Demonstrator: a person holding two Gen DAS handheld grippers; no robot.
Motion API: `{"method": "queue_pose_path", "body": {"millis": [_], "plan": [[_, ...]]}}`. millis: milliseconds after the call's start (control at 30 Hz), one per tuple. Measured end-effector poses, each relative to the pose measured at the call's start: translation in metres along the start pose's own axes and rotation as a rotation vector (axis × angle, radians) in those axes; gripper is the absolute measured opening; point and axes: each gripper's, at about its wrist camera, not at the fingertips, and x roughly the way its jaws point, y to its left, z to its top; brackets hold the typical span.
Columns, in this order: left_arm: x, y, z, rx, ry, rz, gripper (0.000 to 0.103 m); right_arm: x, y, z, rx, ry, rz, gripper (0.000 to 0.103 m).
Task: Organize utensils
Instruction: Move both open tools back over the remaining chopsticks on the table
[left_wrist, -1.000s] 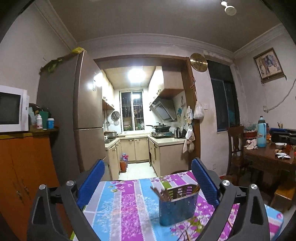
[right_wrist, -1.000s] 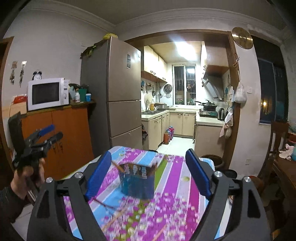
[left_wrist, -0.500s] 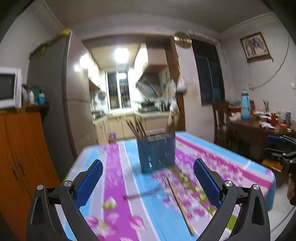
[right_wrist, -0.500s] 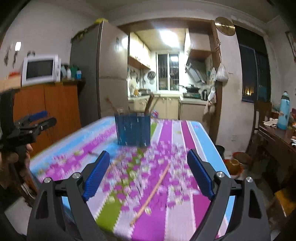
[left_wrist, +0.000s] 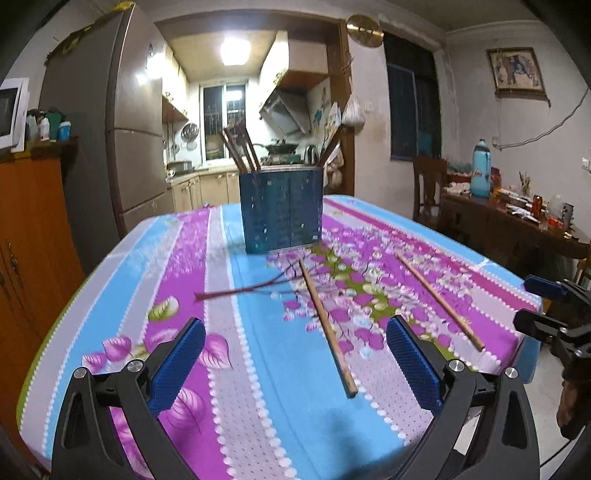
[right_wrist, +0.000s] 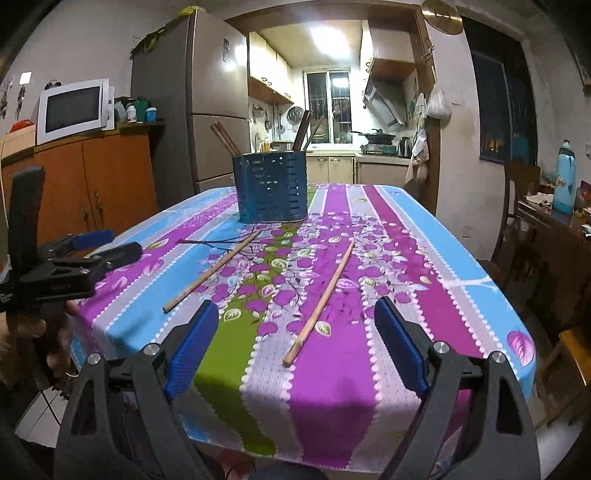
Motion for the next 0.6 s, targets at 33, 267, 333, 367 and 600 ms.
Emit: {"method": "queue_pose_path", "body": {"millis": [33,267,333,367,600], "plan": [[0.003,-0.001,-0.002,-0.005,0.008,0.009,0.098,-0.001,0.001,-0.001,-0.002,-0.002,-0.003,0.085],[0.013,0.004,-0.007,-0.031,0.033,0.059,0.098,-0.003,0.008,-0.001,-0.024,-0.001,0.003,0.088],[0.015,0.006,-0.008,-0.036,0.043,0.071,0.098,-0.003,0.009,-0.001,-0.021,0.002,0.003,0.088],[0.016,0.007,-0.008,-0.038,0.047,0.078,0.098,-0.003,0.009,-0.002,-0.019,0.003,0.001,0.088],[0.016,0.011,-0.008,-0.045,0.052,0.089,0.098,-0.005,0.011,-0.002,-0.016,0.006,0.001,0.088]]}}
